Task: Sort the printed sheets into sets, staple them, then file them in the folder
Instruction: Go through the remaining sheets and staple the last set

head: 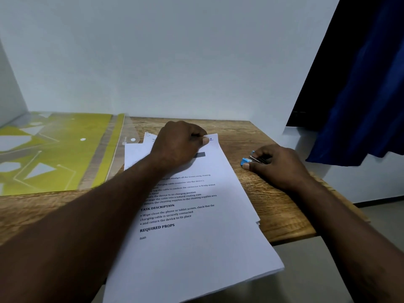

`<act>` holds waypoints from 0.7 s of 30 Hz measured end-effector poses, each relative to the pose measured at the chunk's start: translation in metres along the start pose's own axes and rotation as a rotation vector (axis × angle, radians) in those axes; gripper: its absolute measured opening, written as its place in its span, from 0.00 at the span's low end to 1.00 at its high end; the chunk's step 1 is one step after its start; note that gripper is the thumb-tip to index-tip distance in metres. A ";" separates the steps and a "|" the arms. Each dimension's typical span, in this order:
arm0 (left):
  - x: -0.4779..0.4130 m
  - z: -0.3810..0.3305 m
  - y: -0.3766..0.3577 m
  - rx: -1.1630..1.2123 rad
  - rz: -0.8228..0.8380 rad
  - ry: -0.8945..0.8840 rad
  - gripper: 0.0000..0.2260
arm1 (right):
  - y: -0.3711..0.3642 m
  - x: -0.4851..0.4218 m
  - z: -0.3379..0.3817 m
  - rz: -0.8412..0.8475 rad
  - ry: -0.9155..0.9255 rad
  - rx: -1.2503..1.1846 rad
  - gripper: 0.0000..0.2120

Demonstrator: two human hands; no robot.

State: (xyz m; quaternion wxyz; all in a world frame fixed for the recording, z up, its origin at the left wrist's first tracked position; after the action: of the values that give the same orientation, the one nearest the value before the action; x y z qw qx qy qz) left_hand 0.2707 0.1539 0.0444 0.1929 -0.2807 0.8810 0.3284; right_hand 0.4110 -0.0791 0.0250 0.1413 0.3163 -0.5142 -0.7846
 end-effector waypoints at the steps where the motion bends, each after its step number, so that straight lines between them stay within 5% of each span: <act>1: 0.001 -0.001 0.000 0.003 0.001 -0.001 0.05 | -0.001 0.000 0.000 -0.005 -0.001 -0.013 0.18; 6: 0.002 -0.004 0.001 0.021 -0.003 0.007 0.05 | -0.002 0.001 0.007 -0.047 -0.067 -0.337 0.12; 13: 0.002 -0.002 0.001 0.031 0.011 0.011 0.05 | -0.005 -0.004 0.015 -0.043 -0.014 -0.368 0.02; 16: 0.002 -0.001 0.000 0.026 0.017 0.019 0.06 | -0.008 -0.009 0.011 -0.022 -0.046 -0.499 0.06; 21: 0.000 0.002 -0.001 0.031 0.015 0.046 0.18 | -0.020 -0.012 0.013 0.149 -0.212 -1.133 0.23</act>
State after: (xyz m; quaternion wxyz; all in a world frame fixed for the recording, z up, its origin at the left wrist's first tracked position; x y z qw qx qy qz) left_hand 0.2712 0.1549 0.0424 0.1745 -0.2786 0.8923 0.3094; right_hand 0.4141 -0.0546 0.0146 0.2913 0.0741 -0.0463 -0.9526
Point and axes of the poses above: each hand's wrist, its own x-axis away from the middle knuckle, its own y-axis out of the back of the hand, z = x × y, the point moved 8 cm from there along -x, towards the middle knuckle, and after that the axes turned 15 degrees about x, right-handed, at the moved point
